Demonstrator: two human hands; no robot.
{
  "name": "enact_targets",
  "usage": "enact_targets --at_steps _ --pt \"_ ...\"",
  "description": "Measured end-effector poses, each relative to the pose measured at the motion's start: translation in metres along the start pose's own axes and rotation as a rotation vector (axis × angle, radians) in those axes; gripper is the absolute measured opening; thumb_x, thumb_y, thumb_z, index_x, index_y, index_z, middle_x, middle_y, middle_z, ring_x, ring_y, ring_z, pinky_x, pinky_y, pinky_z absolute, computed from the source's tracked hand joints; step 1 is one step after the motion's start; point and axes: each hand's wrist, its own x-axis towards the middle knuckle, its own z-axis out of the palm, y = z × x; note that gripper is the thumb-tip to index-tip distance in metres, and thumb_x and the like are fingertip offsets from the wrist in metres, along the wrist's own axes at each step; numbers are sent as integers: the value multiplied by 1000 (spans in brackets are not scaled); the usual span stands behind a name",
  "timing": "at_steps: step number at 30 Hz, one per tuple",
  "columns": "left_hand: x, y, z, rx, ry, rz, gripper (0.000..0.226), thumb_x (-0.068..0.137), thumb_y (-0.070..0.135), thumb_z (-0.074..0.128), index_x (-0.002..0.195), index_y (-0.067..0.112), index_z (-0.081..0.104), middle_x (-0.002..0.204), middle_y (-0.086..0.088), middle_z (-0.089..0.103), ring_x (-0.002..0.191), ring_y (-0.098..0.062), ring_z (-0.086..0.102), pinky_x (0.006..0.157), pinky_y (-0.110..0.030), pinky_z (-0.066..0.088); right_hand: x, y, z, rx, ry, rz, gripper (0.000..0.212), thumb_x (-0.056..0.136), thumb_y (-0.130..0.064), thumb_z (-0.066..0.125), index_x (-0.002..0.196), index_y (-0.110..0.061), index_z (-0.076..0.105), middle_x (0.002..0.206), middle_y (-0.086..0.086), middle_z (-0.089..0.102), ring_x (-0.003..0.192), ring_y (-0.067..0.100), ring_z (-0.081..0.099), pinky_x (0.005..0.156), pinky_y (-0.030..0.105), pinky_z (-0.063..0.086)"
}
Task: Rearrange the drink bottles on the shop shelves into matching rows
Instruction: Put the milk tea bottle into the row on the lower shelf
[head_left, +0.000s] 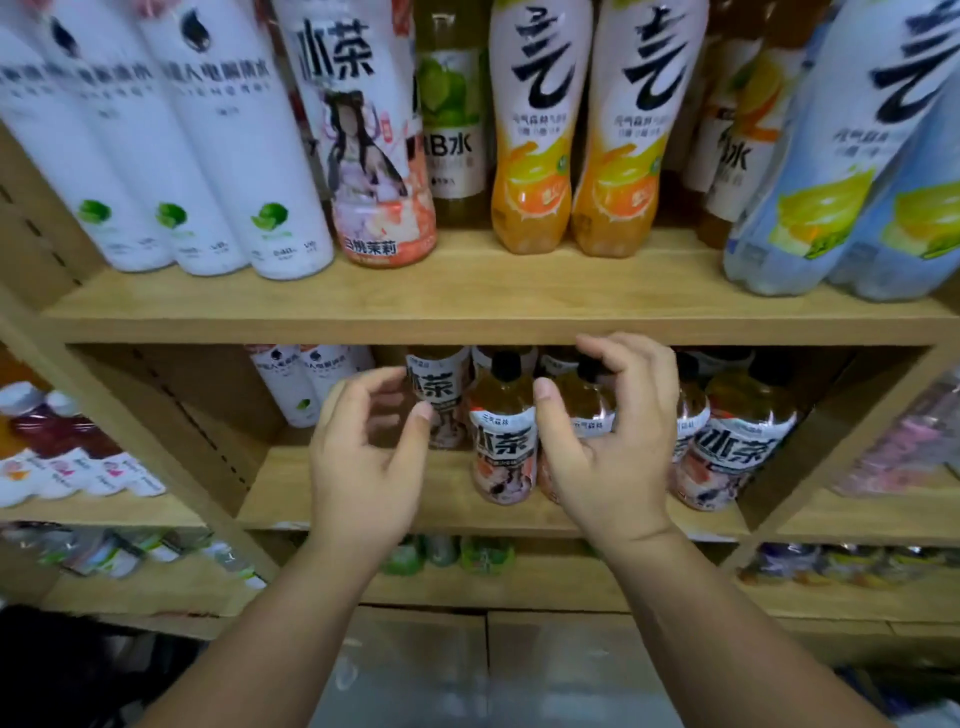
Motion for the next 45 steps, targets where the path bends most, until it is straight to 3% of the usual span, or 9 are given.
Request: enact_targets --at_steps 3,6,12,16,18,24,30,35,45 --pt "30 25 -28 6 99 80 28 91 37 66 118 37 58 110 29 56 99 -11 66 86 -33 58 29 -34 10 33 -9 -102 33 91 -34 68 109 -7 70 109 8 61 105 27 60 87 44 51" --pt "65 45 -48 45 136 148 31 91 41 64 121 40 56 110 9 62 94 -16 65 82 -41 57 62 -63 21 90 -109 -112 31 91 -37 67 110 -12 69 103 -1 62 95 16 59 80 35 51" --pt "127 56 -55 296 -42 215 47 96 27 67 140 16 56 130 -2 56 117 -21 57 101 -36 47 127 -85 65 86 -419 125 65 91 -53 70 146 -24 49 140 -6 57 128 12 55 105 41 51" --pt "134 38 -56 370 -92 308 47 95 28 61 139 12 58 131 -8 58 122 -26 54 105 -40 44 147 -96 89 196 -487 225 56 87 -48 77 133 -28 52 126 -14 64 115 6 61 100 34 51" --pt "134 31 -56 338 -82 331 47 94 25 61 138 10 58 132 -9 58 125 -25 52 107 -39 43 152 -99 100 216 -461 256 50 84 -46 82 119 -27 53 117 -11 68 108 9 65 95 36 55" --pt "134 31 -62 239 -111 324 45 96 22 58 140 12 56 131 -1 56 119 -19 55 102 -44 50 159 -104 110 122 -456 263 57 81 -42 84 122 -18 53 120 -2 68 110 18 65 96 42 55" --pt "136 54 -69 6 -115 123 49 99 32 64 146 23 52 129 11 57 108 11 56 88 -7 45 143 -102 76 227 -512 209 60 85 -36 83 136 -27 53 124 -16 68 114 3 64 100 41 55" --pt "133 94 -71 -426 -191 -98 80 73 59 74 145 37 47 128 10 68 116 -3 66 95 -31 56 122 -107 38 333 -520 144 60 84 -25 85 136 -25 56 124 -18 70 115 -5 64 102 33 53" --pt "88 137 -88 -274 -264 53 56 65 41 89 116 27 70 109 14 78 105 -7 72 92 -35 57 86 -114 -11 395 -600 71 75 80 -22 88 143 -28 49 126 -27 66 121 -7 59 97 16 49"
